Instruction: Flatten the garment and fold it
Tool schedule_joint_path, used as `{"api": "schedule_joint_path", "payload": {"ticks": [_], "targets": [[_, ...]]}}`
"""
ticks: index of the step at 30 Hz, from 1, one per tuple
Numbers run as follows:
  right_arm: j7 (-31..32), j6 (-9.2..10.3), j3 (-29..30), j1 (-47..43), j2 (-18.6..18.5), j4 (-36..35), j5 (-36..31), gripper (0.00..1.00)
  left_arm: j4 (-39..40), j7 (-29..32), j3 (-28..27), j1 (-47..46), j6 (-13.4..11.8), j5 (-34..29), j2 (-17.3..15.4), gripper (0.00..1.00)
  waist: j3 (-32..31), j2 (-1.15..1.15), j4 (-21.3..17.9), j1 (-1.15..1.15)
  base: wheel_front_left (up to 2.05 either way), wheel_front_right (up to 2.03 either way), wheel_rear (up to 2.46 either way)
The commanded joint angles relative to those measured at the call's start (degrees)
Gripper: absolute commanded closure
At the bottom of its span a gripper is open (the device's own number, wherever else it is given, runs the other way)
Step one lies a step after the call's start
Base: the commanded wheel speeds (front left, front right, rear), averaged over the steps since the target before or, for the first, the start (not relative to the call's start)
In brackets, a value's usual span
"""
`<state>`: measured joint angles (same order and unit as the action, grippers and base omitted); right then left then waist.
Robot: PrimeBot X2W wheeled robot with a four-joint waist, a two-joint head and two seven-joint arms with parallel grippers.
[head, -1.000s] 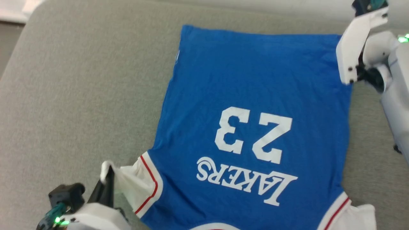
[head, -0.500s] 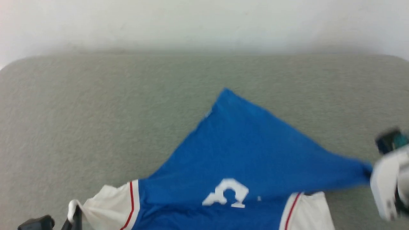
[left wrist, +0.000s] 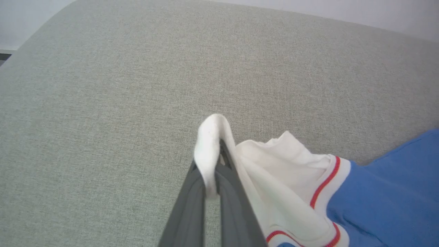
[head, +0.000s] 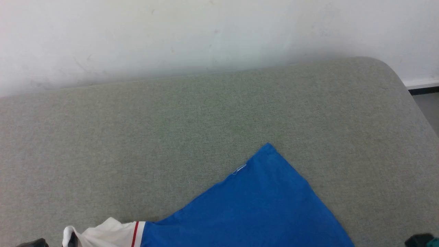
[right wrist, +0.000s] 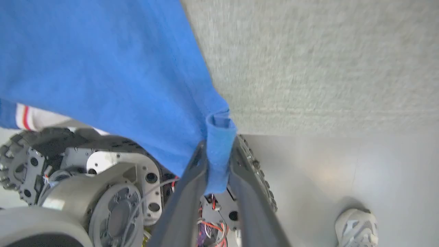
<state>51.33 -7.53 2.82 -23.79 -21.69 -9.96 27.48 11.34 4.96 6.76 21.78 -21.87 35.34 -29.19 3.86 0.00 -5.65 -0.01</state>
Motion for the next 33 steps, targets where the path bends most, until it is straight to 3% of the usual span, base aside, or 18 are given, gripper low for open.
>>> {"api": "schedule_joint_path", "payload": {"ticks": [1,4,8,9,12,16,19,23,33], "targets": [[-1.56,0.04,1.52,1.43,1.51,-1.52,0.76,0.00,-0.15,-0.03,-0.24,0.20,-0.49,0.10,-0.37,1.00,0.27,0.00,-0.44,0.01,0.00,0.00,0.00],[-7.43,0.04,3.16,5.00,2.85,-3.08,0.70,0.00,0.08,0.20,-0.18,-0.28,-0.54,-0.02,-0.65,1.00,0.66,0.00,-0.41,0.01,0.00,0.00,0.00],[-19.95,0.04,5.51,12.67,5.46,-1.34,-0.75,0.00,1.14,0.25,-0.11,-0.86,-0.88,-0.34,-0.79,1.00,1.84,0.00,0.12,0.01,0.00,0.00,0.00],[-19.95,0.04,5.51,12.67,5.46,-1.34,-0.75,0.00,1.14,0.25,-0.11,-0.86,-0.88,-0.34,-0.79,1.00,1.84,0.00,0.12,0.01,0.00,0.00,0.00],[-27.67,0.04,3.13,19.13,6.06,2.57,-1.73,0.00,2.12,0.16,0.38,-2.22,-1.01,-0.87,-0.67,1.00,3.25,0.00,0.79,0.01,0.00,0.00,0.00],[-32.45,0.04,-3.25,28.07,6.36,9.91,-2.70,0.00,3.21,0.16,1.35,-4.39,-1.08,-1.67,-0.41,1.00,4.91,0.00,1.64,0.01,0.00,0.00,0.00],[-31.55,0.04,-9.70,34.29,6.24,15.96,-2.53,0.00,3.99,0.01,2.31,-6.11,-1.06,-2.33,0.02,1.00,5.91,0.00,2.52,0.01,0.00,0.00,0.00],[-25.87,0.04,-18.07,41.52,5.97,23.30,0.14,0.00,4.79,-0.33,3.71,-8.26,-1.08,-3.14,0.93,1.00,7.11,0.00,3.91,0.01,0.00,0.00,0.00],[-19.53,0.04,-28.99,55.40,6.48,37.37,4.64,0.00,4.16,-1.56,5.62,-12.10,0.10,-3.36,2.51,1.00,10.27,0.00,6.67,0.01,0.00,0.00,0.00]]}}
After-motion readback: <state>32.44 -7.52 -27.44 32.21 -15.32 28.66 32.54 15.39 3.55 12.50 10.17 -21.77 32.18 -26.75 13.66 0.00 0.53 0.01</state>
